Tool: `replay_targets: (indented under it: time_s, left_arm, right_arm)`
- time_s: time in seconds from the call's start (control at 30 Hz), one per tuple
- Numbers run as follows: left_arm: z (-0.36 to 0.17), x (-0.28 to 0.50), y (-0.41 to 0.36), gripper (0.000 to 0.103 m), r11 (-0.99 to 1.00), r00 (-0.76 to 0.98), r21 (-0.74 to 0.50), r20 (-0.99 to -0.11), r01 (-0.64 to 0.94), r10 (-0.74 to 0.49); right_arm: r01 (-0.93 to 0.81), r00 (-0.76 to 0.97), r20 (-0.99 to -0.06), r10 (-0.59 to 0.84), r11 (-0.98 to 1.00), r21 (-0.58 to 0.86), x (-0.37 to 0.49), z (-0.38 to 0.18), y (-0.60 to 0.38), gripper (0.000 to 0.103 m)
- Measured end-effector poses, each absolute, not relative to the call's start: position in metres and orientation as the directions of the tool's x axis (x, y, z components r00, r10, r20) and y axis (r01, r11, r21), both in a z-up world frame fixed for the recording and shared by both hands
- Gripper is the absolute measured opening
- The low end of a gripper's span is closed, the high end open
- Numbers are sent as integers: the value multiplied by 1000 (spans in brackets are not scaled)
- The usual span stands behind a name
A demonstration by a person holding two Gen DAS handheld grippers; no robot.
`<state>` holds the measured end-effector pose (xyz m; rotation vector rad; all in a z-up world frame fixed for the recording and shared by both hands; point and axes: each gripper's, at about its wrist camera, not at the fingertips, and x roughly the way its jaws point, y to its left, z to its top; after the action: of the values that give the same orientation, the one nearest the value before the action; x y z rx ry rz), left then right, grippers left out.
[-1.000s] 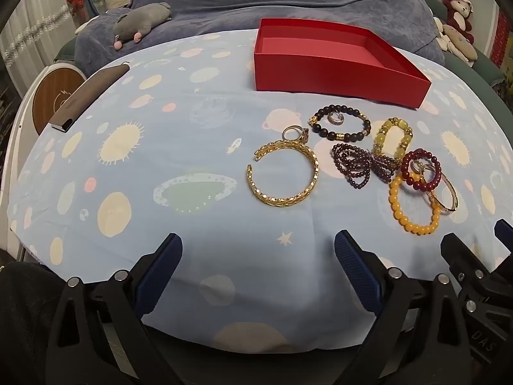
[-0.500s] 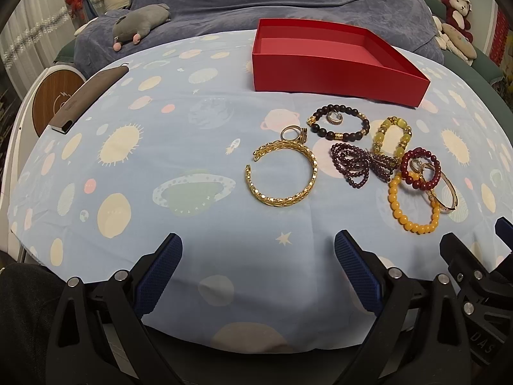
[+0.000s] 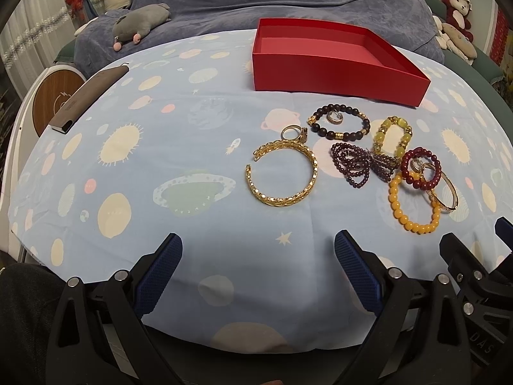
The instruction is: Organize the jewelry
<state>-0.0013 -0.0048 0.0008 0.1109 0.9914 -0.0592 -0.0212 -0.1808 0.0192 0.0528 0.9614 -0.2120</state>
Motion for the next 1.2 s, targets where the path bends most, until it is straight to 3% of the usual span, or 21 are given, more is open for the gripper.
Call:
replay_targets:
  time_s: [1.2]
  left_arm:
    - [0, 0, -5, 92, 992, 543, 71, -839, 105, 2]
  right_arm:
    - [202, 554, -817, -157, 978, -51, -21, 19, -181, 96]
